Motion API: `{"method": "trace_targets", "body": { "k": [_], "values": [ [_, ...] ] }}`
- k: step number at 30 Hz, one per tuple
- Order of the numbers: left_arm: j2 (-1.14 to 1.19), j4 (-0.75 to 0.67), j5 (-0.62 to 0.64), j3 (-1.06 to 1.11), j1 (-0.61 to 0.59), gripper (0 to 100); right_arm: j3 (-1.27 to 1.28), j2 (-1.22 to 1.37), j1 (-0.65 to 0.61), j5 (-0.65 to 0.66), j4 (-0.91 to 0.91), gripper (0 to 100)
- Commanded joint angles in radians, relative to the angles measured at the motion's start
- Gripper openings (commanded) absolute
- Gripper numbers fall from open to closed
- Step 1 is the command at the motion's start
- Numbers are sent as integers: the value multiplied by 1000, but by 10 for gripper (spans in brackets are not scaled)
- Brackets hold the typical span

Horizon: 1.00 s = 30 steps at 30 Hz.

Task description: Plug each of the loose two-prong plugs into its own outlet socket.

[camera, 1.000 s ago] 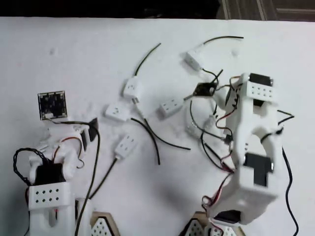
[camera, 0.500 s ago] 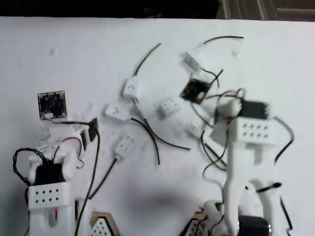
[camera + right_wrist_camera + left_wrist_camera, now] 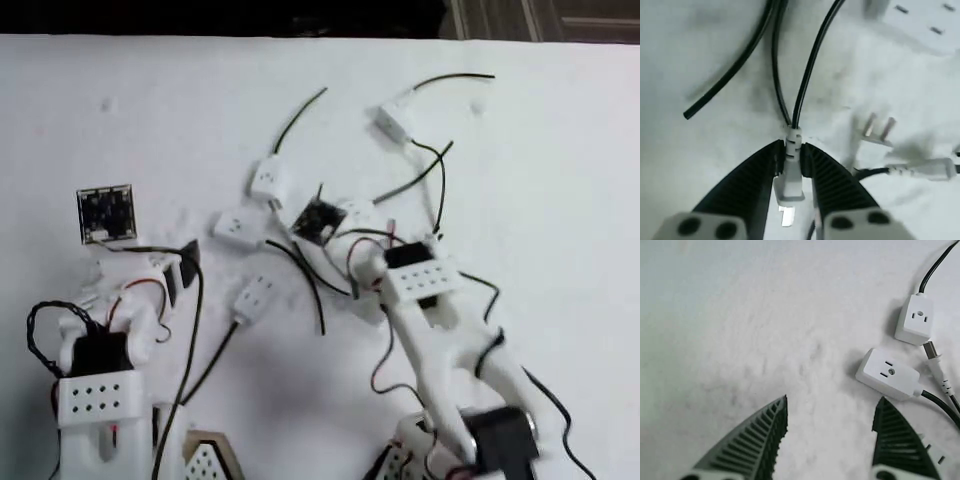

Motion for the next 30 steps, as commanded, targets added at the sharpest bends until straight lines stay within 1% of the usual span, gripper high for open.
{"method": "trace_targets", "body": {
  "k": [1,5,8,14,19,25,30],
  "values": [
    [-18,-21,-11,-5,-7,278,-94,110,-22,-34,-8,19],
    [-18,-21,-11,-5,-7,278,-184,266,-19,-41,22,31],
    [-18,-21,-11,-5,-7,278,-256,337,-18,-40,104,83],
    [-18,-21,-11,-5,-7,278,-387,349,-15,-38,289,92],
    [-18,-21,-11,-5,-7,278,-448,349,-15,-43,394,94],
    [-18,-21,-11,-5,-7,278,-446,374,-15,-43,409,92],
    [-18,-21,-11,-5,-7,278,-453,455,-18,-43,389,91]
  ]
}}
